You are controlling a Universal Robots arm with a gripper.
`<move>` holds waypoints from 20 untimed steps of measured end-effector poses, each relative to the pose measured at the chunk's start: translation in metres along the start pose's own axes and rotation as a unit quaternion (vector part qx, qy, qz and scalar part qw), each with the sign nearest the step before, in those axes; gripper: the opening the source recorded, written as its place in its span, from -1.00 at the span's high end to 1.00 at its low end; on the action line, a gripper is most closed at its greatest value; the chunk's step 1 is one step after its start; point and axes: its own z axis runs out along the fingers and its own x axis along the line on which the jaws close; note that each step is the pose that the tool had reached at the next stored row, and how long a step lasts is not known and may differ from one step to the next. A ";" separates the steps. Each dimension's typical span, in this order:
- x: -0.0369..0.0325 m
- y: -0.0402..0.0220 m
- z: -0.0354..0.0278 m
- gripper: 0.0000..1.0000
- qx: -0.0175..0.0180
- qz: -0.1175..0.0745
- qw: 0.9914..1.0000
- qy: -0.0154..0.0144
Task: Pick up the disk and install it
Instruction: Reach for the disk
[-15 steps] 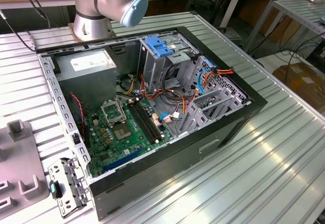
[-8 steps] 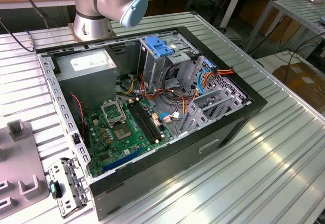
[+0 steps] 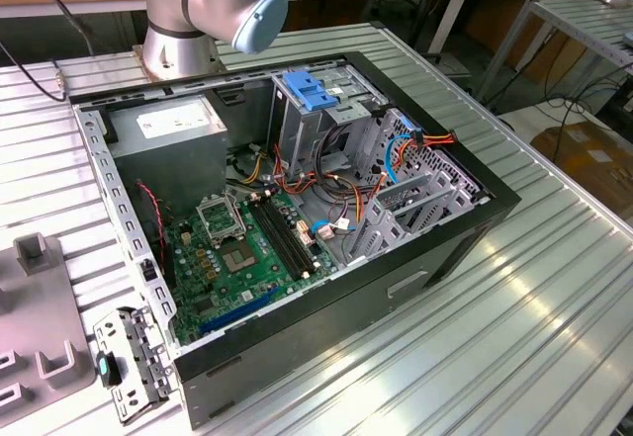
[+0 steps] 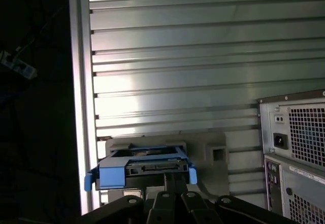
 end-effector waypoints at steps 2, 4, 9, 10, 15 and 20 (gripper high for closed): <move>0.0077 -0.0022 -0.0002 0.79 0.000 0.000 1.000 0.000; 0.0174 -0.0067 -0.0002 0.79 0.000 0.000 1.000 0.000; 0.0307 -0.0124 0.0004 0.79 0.000 0.000 1.000 0.000; 0.0337 -0.0129 0.0005 0.79 0.000 0.000 1.000 0.000; 0.0483 -0.0146 0.0010 0.79 0.000 0.000 1.000 0.000; 0.0495 -0.0147 0.0010 0.79 0.000 0.000 1.000 0.000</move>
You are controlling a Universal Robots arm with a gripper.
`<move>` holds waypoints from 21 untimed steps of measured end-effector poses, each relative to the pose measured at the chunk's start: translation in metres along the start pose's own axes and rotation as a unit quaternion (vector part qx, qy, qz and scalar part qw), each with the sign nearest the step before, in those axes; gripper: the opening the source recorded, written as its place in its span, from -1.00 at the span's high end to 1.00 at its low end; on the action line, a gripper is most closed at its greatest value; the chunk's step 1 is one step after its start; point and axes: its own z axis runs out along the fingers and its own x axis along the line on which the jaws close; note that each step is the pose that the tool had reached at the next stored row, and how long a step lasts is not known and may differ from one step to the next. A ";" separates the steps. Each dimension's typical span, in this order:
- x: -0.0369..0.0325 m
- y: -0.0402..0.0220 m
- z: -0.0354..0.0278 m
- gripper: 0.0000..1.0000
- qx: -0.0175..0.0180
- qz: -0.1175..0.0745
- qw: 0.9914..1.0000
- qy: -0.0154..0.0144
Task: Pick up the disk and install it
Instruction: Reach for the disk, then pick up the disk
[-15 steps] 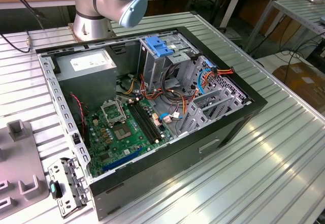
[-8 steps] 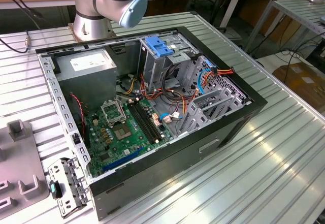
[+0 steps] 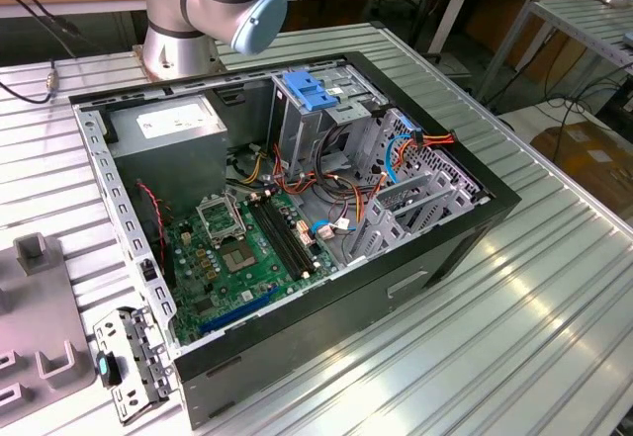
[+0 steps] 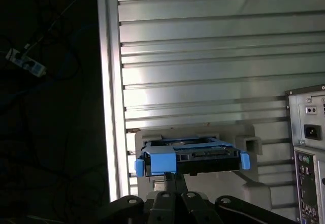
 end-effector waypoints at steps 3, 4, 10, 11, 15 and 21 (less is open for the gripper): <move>0.0001 0.0000 0.0000 0.79 0.000 0.000 1.000 0.000; 0.0001 0.0000 0.0000 0.79 0.000 0.000 1.000 0.000; 0.0002 0.0000 0.0000 0.79 0.000 0.000 1.000 0.000; 0.0003 0.0000 0.0000 0.79 0.000 -0.002 1.000 0.000; 0.0003 0.0000 0.0000 0.79 -0.001 -0.051 0.999 0.002; 0.0002 0.0000 0.0000 0.79 -0.003 -0.125 0.992 0.006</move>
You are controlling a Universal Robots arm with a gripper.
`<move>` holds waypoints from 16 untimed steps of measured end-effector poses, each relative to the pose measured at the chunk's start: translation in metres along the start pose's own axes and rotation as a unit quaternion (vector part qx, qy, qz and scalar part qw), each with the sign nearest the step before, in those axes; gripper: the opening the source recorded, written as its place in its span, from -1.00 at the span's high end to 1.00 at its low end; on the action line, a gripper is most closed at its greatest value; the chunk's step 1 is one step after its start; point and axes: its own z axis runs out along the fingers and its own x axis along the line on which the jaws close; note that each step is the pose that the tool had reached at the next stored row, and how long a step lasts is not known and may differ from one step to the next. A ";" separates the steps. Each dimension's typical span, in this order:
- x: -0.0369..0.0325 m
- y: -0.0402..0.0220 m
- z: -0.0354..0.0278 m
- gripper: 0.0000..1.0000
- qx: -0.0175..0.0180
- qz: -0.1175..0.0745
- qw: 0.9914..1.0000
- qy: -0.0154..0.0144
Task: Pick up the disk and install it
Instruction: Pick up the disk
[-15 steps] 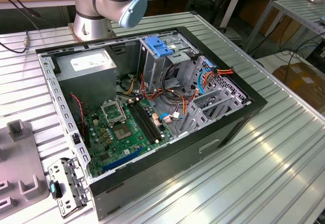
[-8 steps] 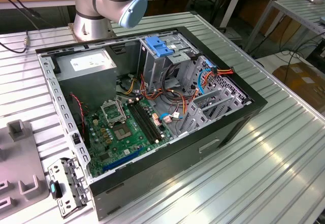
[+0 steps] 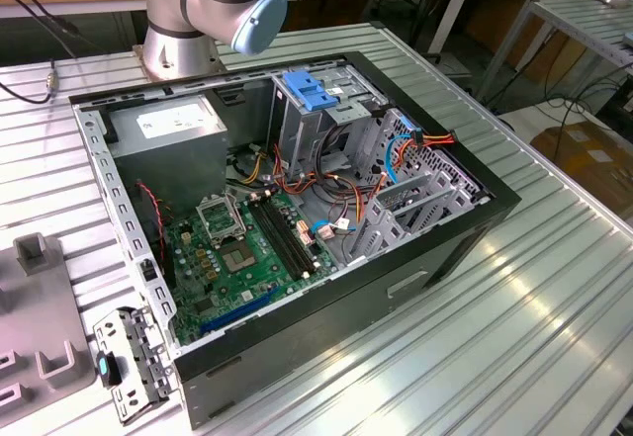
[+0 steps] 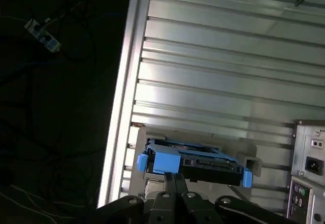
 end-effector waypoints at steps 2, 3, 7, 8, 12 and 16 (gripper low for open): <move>0.0000 0.0000 0.0001 0.79 0.000 -0.030 1.000 0.001; 0.0000 0.0000 0.0001 0.79 -0.001 -0.058 0.998 0.003; 0.0000 0.0000 0.0002 0.79 -0.002 -0.121 0.993 0.005; 0.0000 0.0000 0.0002 0.79 -0.002 -0.130 0.992 0.006; 0.0000 0.0000 0.0002 0.79 -0.003 -0.192 0.981 0.009; 0.0000 0.0000 0.0002 0.79 -0.005 -0.255 0.967 0.011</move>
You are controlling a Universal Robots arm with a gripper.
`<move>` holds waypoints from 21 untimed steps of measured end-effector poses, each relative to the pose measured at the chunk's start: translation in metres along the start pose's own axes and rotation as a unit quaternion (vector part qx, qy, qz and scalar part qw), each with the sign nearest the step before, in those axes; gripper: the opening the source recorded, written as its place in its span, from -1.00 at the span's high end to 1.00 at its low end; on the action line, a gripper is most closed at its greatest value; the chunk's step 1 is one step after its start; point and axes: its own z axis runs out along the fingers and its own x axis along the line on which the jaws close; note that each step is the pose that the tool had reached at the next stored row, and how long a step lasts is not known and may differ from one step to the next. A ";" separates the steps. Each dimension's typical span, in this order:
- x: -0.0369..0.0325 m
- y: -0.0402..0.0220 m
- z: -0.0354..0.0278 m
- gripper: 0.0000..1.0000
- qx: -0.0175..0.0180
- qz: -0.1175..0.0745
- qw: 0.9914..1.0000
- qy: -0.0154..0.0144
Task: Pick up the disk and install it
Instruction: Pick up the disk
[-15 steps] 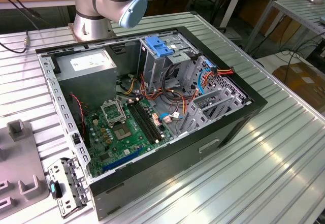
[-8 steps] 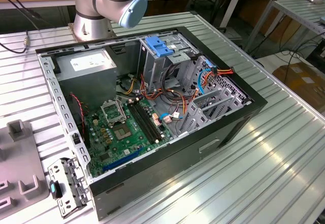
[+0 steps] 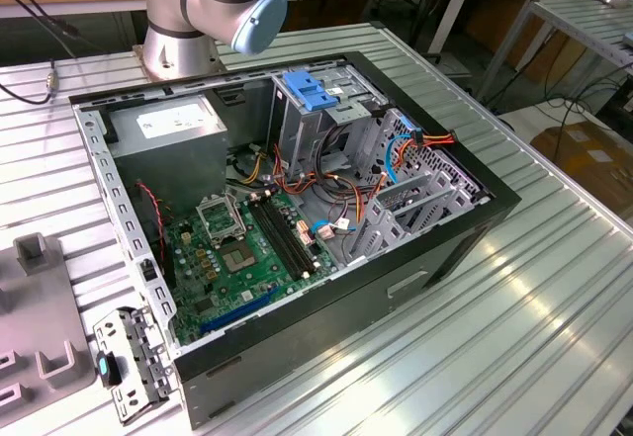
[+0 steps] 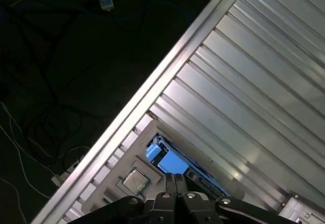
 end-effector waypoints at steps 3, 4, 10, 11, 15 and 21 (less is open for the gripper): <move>0.0000 0.0000 0.0000 0.79 0.000 -0.024 1.000 0.001; 0.0000 0.0000 0.0000 0.79 -0.001 -0.035 0.999 0.002; 0.0000 0.0000 0.0001 0.79 -0.002 -0.099 0.995 0.004; 0.0000 0.0000 0.0000 0.79 -0.002 -0.112 0.994 0.005; 0.0000 0.0000 0.0000 0.79 -0.002 -0.145 0.989 0.007; 0.0000 0.0000 0.0001 0.79 -0.002 -0.188 0.982 0.010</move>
